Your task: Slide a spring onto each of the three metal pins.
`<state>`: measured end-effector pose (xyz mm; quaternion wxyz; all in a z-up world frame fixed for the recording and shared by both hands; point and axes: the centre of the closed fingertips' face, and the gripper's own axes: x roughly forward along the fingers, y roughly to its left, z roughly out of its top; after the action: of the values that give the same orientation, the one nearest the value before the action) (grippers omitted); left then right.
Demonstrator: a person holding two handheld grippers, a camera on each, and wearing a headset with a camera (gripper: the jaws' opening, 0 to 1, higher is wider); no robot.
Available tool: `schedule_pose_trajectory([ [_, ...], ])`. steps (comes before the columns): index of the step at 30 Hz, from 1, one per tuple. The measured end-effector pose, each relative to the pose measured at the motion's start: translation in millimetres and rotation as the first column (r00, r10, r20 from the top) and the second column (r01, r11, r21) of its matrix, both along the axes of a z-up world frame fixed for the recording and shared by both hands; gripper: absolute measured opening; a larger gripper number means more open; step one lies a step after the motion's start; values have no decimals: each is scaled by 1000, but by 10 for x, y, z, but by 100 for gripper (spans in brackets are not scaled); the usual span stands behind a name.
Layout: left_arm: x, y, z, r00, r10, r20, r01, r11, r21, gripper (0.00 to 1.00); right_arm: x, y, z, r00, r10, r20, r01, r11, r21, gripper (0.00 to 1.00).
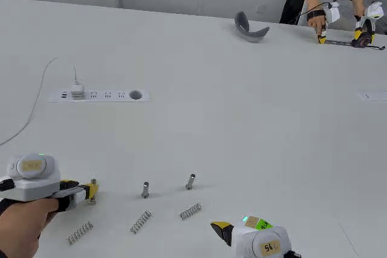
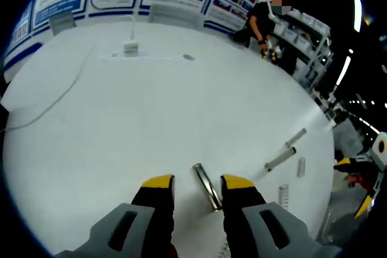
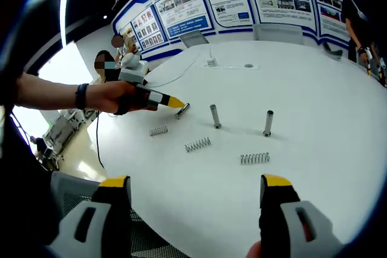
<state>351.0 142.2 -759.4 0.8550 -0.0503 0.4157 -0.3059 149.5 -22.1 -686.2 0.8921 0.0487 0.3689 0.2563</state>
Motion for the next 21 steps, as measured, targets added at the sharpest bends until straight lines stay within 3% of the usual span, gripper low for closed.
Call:
schedule_pose_trajectory([
  [11,-39,-141,14,999,-15,47,11,996,85,21,30,-65,-29,1000,-17,-8,17,1000,5,89],
  [14,-53,-150,21,997,-46,68,37,991,126,19,26,-87,-34,1000,-22,-10,22,1000,4,89],
  [21,-31,-116,15,994,-74,78,59,982,178,14,-1,-102,-57,999,-26,-19,26,1000,4,89],
])
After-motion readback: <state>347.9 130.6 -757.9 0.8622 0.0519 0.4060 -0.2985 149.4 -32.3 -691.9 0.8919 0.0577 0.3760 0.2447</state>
